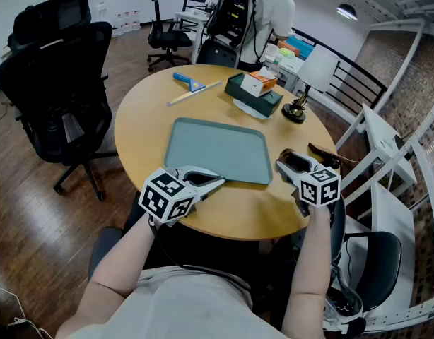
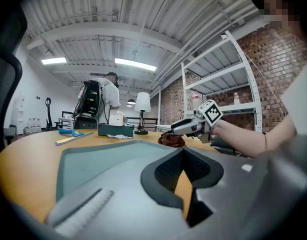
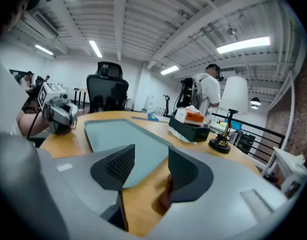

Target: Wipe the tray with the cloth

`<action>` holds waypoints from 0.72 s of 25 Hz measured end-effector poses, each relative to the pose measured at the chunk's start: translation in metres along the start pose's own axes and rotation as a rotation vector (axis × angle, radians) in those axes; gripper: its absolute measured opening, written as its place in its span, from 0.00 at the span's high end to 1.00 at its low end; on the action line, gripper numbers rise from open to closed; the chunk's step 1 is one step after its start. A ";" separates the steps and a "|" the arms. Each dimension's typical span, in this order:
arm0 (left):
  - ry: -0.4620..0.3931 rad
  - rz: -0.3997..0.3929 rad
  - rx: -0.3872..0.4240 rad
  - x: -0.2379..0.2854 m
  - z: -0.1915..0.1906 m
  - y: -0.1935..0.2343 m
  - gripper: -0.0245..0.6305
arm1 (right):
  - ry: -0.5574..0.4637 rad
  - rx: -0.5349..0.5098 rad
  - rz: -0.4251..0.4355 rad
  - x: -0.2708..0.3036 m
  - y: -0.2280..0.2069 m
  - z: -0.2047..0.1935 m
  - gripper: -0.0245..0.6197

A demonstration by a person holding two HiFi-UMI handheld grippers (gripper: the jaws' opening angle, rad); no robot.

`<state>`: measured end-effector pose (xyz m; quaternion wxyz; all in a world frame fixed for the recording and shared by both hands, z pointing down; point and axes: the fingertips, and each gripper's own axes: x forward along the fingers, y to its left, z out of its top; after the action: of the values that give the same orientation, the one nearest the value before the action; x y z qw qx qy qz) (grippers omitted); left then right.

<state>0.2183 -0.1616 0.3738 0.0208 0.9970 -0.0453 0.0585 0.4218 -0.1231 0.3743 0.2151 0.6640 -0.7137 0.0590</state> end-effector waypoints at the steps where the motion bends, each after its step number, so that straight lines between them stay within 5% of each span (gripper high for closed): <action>1: 0.001 0.001 0.003 0.000 0.000 0.002 0.96 | 0.056 -0.024 -0.026 0.004 -0.013 -0.011 0.62; 4: 0.001 0.003 0.008 0.000 0.001 0.006 0.96 | 0.186 -0.052 -0.094 0.014 -0.049 -0.039 0.61; 8: 0.001 0.003 0.008 0.000 0.002 0.007 0.96 | 0.239 0.018 -0.131 0.021 -0.083 -0.055 0.61; 13: 0.001 0.003 0.007 0.000 0.002 0.006 0.96 | 0.306 0.060 -0.023 0.037 -0.079 -0.071 0.46; 18: -0.001 0.003 0.008 0.001 0.003 0.006 0.96 | 0.454 -0.032 0.018 0.046 -0.075 -0.084 0.45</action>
<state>0.2190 -0.1679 0.3715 0.0166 0.9971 -0.0468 0.0584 0.5127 -0.1428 0.4527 0.3805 0.6238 -0.6536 0.1975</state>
